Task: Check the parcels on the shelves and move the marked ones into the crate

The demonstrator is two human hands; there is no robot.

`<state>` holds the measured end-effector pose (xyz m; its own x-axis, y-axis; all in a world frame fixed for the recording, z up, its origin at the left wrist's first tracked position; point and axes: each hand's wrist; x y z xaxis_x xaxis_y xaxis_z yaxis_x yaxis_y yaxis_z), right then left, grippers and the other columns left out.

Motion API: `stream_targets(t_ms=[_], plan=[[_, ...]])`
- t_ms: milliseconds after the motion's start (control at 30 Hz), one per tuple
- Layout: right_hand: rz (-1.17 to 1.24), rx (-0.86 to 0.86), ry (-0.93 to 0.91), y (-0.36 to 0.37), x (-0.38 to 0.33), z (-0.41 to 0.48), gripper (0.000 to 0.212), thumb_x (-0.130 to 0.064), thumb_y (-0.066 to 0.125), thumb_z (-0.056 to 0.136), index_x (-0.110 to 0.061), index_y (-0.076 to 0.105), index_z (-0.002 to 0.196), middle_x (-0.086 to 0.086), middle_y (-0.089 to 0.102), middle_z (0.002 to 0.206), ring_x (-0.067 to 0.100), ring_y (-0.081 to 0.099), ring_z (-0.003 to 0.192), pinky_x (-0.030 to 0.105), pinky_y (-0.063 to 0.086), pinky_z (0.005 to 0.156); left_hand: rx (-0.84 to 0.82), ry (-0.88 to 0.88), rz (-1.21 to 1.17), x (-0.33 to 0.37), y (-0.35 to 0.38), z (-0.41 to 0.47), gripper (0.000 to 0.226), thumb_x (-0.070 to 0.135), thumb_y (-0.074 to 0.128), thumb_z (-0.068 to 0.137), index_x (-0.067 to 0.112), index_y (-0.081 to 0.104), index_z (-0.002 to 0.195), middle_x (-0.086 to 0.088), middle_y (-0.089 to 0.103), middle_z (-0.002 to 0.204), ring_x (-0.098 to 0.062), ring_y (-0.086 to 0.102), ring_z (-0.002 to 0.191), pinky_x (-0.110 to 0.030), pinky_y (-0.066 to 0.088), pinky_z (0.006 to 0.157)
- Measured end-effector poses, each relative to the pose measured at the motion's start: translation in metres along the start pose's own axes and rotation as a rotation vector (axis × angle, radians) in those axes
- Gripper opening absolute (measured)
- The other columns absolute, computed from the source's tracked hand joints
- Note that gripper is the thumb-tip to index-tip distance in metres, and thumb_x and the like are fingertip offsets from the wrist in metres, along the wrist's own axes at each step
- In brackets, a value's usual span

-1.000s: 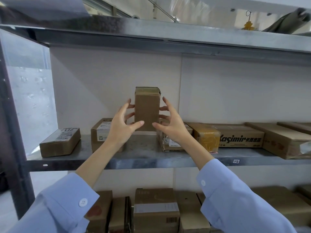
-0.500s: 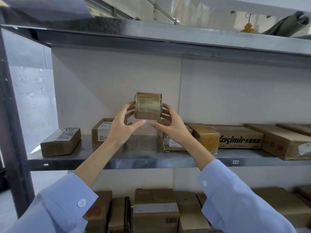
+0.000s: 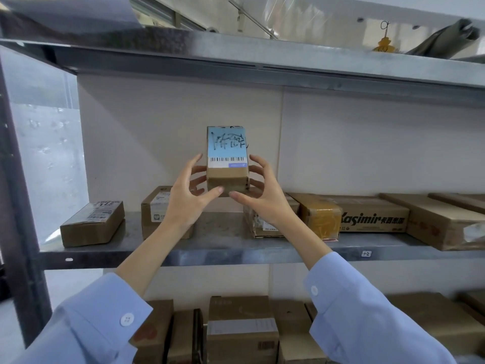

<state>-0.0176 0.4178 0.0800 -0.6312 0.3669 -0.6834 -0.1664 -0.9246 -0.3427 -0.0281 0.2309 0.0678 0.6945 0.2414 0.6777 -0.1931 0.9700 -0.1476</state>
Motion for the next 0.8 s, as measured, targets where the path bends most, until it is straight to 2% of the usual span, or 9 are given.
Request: stream_targets(t_ms=[67,167,233,333,433,500,633,700,800], plan=[[-0.019,0.003,-0.02,0.001,0.0,0.0,0.084,-0.021,0.082,0.078,-0.03,0.031,0.144,-0.027,0.045,0.126,-0.007,0.048,0.119,0.017,0.047,0.099,-0.007,0.006,0.016,0.0,0.0,0.0,0.07,0.018,0.076,0.082,0.03,0.041,0.141,0.013,0.052,0.13,-0.008,0.049,0.122,-0.036,0.047,0.101],[-0.042,0.032,-0.048,-0.001,0.0,0.0,0.08,-0.019,0.081,0.079,-0.026,0.035,0.144,-0.016,0.047,0.136,0.006,0.044,0.13,0.031,0.044,0.108,-0.054,0.019,0.007,0.0,-0.004,-0.002,0.063,0.018,0.076,0.082,0.036,0.044,0.133,0.021,0.054,0.125,0.0,0.05,0.119,-0.034,0.048,0.1],[-0.042,0.03,-0.042,-0.004,0.001,0.0,0.077,-0.021,0.08,0.08,-0.026,0.036,0.143,-0.015,0.048,0.137,0.006,0.044,0.13,0.028,0.045,0.106,-0.107,0.015,0.005,0.001,-0.008,-0.003,0.063,0.029,0.076,0.078,0.039,0.045,0.131,0.018,0.053,0.131,-0.003,0.05,0.123,-0.034,0.046,0.101],[-0.034,0.005,-0.013,-0.01,0.002,-0.002,0.074,-0.022,0.079,0.081,-0.025,0.038,0.142,-0.019,0.048,0.13,0.0,0.044,0.125,0.009,0.043,0.093,-0.196,-0.004,-0.032,0.005,-0.017,-0.004,0.06,0.034,0.072,0.073,0.042,0.047,0.127,0.013,0.053,0.137,-0.01,0.052,0.126,-0.04,0.047,0.103],[-0.026,-0.012,-0.007,-0.016,0.005,-0.004,0.074,-0.024,0.08,0.078,-0.027,0.04,0.14,-0.019,0.051,0.131,0.001,0.045,0.127,0.019,0.043,0.1,-0.224,-0.004,-0.036,0.01,-0.023,-0.004,0.058,0.034,0.073,0.071,0.038,0.051,0.124,0.014,0.057,0.132,-0.007,0.057,0.119,-0.044,0.049,0.102],[-0.031,-0.038,-0.011,-0.019,0.005,-0.008,0.073,-0.023,0.081,0.078,-0.027,0.041,0.139,-0.018,0.052,0.133,-0.002,0.045,0.127,0.021,0.043,0.101,-0.208,0.01,-0.002,0.009,-0.026,-0.002,0.067,0.04,0.077,0.068,0.034,0.051,0.129,0.013,0.058,0.131,-0.009,0.058,0.118,-0.045,0.051,0.099],[-0.007,-0.094,-0.034,-0.027,0.002,-0.014,0.07,-0.017,0.081,0.077,-0.026,0.043,0.136,-0.019,0.052,0.132,-0.005,0.049,0.123,0.011,0.044,0.094,-0.173,0.004,0.053,0.005,-0.034,0.003,0.102,0.067,0.082,0.052,0.034,0.042,0.14,0.015,0.05,0.14,-0.014,0.05,0.128,-0.05,0.048,0.102],[-0.033,-0.13,-0.032,-0.031,0.0,-0.015,0.077,-0.02,0.085,0.073,-0.028,0.042,0.136,-0.019,0.051,0.134,-0.003,0.049,0.124,0.011,0.044,0.095,-0.174,0.012,0.063,0.003,-0.036,0.005,0.106,0.066,0.083,0.052,0.034,0.037,0.143,0.015,0.046,0.144,-0.01,0.045,0.132,-0.05,0.046,0.104],[-0.049,-0.152,-0.025,-0.032,-0.003,-0.016,0.089,-0.025,0.09,0.064,-0.028,0.041,0.138,-0.016,0.05,0.138,0.002,0.05,0.125,0.013,0.045,0.097,-0.179,0.027,0.04,0.003,-0.035,0.006,0.107,0.056,0.087,0.055,0.032,0.033,0.145,0.016,0.044,0.145,-0.006,0.041,0.134,-0.039,0.045,0.105]])
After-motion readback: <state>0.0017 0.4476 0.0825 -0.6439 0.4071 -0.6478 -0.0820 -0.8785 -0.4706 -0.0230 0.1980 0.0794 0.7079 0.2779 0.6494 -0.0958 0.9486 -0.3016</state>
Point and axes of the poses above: each hand's wrist, its own z-axis towards the middle knuckle, its own y-axis out of the palm, x = y × z
